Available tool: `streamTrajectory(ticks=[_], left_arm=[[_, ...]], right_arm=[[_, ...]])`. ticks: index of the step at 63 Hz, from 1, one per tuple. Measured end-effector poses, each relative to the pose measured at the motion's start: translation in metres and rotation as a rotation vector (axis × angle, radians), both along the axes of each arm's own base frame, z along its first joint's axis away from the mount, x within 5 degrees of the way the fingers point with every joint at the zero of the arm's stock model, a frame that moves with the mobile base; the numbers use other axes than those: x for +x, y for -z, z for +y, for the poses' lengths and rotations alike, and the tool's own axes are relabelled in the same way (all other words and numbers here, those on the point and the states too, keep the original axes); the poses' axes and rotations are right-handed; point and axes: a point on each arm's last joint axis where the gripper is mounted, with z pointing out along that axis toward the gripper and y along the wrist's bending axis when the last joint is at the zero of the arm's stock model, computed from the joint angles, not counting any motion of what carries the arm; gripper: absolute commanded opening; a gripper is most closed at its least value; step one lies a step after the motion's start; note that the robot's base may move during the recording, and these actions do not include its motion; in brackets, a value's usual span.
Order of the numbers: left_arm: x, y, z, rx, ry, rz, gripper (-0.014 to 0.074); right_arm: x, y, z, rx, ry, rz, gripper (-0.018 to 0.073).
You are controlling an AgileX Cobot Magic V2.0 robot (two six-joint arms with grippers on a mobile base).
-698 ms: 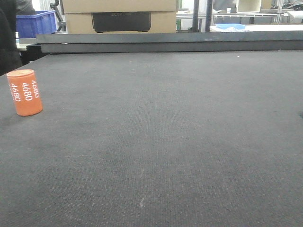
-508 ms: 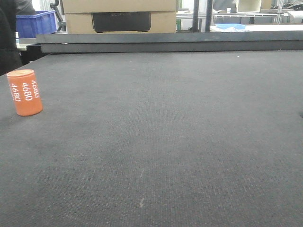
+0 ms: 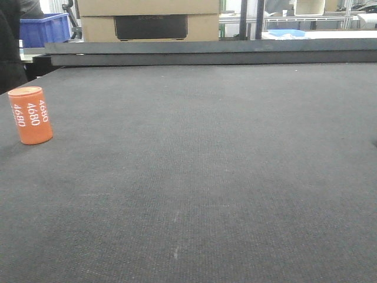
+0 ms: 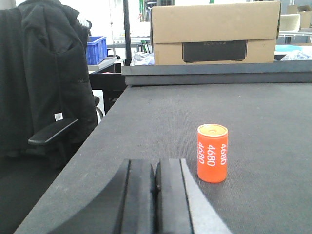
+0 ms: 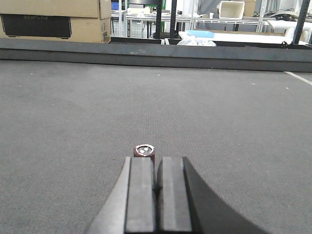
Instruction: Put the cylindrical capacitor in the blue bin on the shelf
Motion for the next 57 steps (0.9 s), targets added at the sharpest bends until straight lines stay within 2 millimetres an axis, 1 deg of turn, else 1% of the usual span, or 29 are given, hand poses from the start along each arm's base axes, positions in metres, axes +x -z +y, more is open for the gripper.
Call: streamTrajectory(ticks=[12, 19, 23, 26, 30, 32, 33, 35, 36, 39, 43, 46, 47, 50, 52, 53, 57], left_arm=[[0.0, -0.005, 0.0, 0.005, 0.003, -0.049, -0.0111], [-0.001, -0.009, 0.0, -0.029, 0.006, -0.102, -0.0111], [-0.002, -0.013, 0.0, -0.04, 0.007, -0.123, -0.0111], [-0.004, -0.023, 0.0, -0.047, 0.008, -0.138, -0.0111], [-0.009, -0.045, -0.001, -0.048, 0.01, -0.16, -0.0105], [-0.014, -0.059, -0.002, -0.047, 0.011, -0.174, -0.0085], [-0.017, -0.068, -0.002, -0.045, 0.012, -0.188, -0.0064], [-0.02, -0.08, -0.002, -0.044, 0.012, -0.197, -0.0028], [-0.022, -0.088, -0.003, -0.044, 0.012, -0.2, -0.0007], [-0.026, -0.104, -0.003, -0.04, 0.012, -0.194, 0.0068], [-0.028, -0.127, -0.003, -0.033, 0.009, -0.187, 0.0226], [-0.027, -0.139, -0.003, -0.035, 0.009, -0.169, 0.0321], [-0.025, -0.145, -0.003, -0.036, 0.008, -0.162, 0.0364], [-0.021, -0.157, -0.002, -0.033, 0.006, -0.143, 0.0443], [-0.016, -0.163, -0.002, -0.035, 0.005, -0.125, 0.0475], [-0.012, -0.167, -0.001, -0.036, 0.005, -0.117, 0.0488], [-0.003, -0.176, 0.0, -0.037, 0.004, -0.089, 0.0531]], right_arm=[[0.0, -0.005, -0.001, 0.0, 0.009, -0.057, -0.0162], [0.0, -0.013, -0.002, 0.005, 0.022, -0.143, -0.0162], [-0.001, -0.018, -0.003, 0.038, 0.029, -0.189, -0.0162], [-0.002, -0.025, -0.003, 0.058, 0.029, -0.214, -0.0162], [-0.009, -0.051, -0.003, 0.077, 0.024, -0.284, -0.0162], [-0.013, -0.066, -0.002, 0.081, 0.018, -0.319, -0.0162], [-0.016, -0.072, -0.002, 0.083, 0.015, -0.332, -0.0162], [-0.021, -0.085, -0.002, 0.083, 0.01, -0.359, -0.0162], [-0.024, -0.095, -0.002, 0.085, 0.006, -0.378, -0.0162], [-0.032, -0.118, -0.001, 0.084, -0.001, -0.42, -0.0162], [-0.036, -0.139, 0.0, 0.082, -0.01, -0.427, -0.0154], [-0.036, -0.156, 0.0, 0.082, -0.018, -0.418, -0.0118], [-0.037, -0.162, 0.001, 0.081, -0.02, -0.422, -0.0094], [-0.032, -0.175, 0.001, 0.08, -0.025, -0.397, -0.0017], [-0.026, -0.18, 0.002, 0.079, -0.028, -0.367, 0.0036], [-0.023, -0.184, 0.002, 0.079, -0.03, -0.353, 0.0082], [-0.013, -0.19, 0.002, 0.08, -0.037, -0.309, 0.0218]])
